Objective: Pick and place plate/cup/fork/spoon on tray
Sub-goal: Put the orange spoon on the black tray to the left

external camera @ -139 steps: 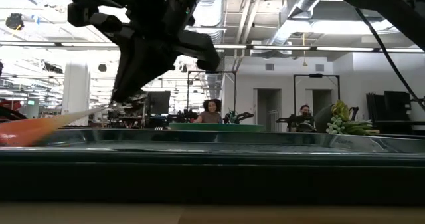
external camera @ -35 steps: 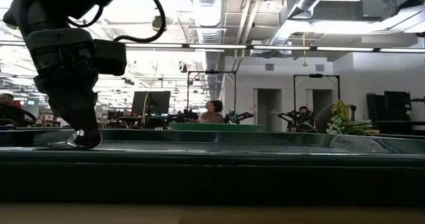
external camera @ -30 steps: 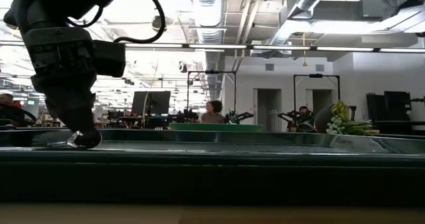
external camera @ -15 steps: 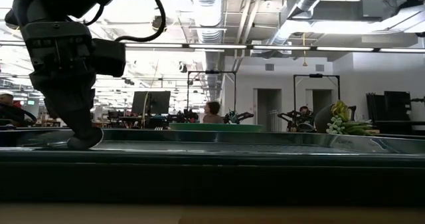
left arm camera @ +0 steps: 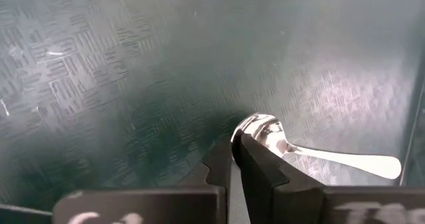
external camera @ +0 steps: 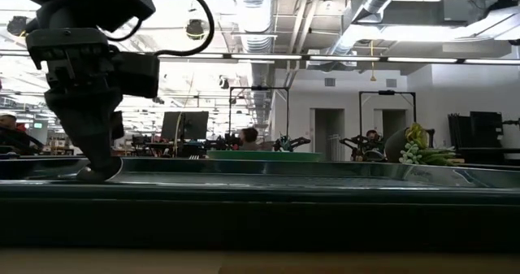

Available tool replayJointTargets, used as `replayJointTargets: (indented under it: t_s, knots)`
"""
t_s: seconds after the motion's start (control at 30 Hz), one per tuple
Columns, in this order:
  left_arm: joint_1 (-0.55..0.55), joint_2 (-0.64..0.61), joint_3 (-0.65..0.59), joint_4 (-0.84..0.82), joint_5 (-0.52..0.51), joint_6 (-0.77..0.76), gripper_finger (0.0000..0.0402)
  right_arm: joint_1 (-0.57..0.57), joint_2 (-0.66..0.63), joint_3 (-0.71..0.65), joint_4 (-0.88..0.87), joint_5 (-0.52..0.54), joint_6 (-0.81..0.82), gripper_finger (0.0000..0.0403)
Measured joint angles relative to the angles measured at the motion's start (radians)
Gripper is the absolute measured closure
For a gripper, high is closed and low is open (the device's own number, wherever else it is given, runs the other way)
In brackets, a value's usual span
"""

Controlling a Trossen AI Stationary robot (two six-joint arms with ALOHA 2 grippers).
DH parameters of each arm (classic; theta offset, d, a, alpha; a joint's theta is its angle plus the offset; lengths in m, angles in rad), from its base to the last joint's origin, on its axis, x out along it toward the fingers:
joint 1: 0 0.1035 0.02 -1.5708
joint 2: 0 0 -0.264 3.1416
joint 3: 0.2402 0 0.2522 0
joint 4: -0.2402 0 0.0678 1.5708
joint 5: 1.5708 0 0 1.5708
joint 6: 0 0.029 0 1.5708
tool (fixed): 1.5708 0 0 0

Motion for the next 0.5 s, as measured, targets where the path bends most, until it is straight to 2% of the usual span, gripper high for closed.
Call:
replayJointTargets:
  t_s: [0.2,0.5]
  knots:
    - [0.059,0.0,0.0,-0.007,0.072,0.08,0.0394,0.0,0.0,0.0,0.0,0.0,0.0,0.029]
    - [0.094,0.0,0.0,-0.024,0.1,0.112,0.0394,0.0,0.0,0.001,0.0,0.0,0.0,0.029]
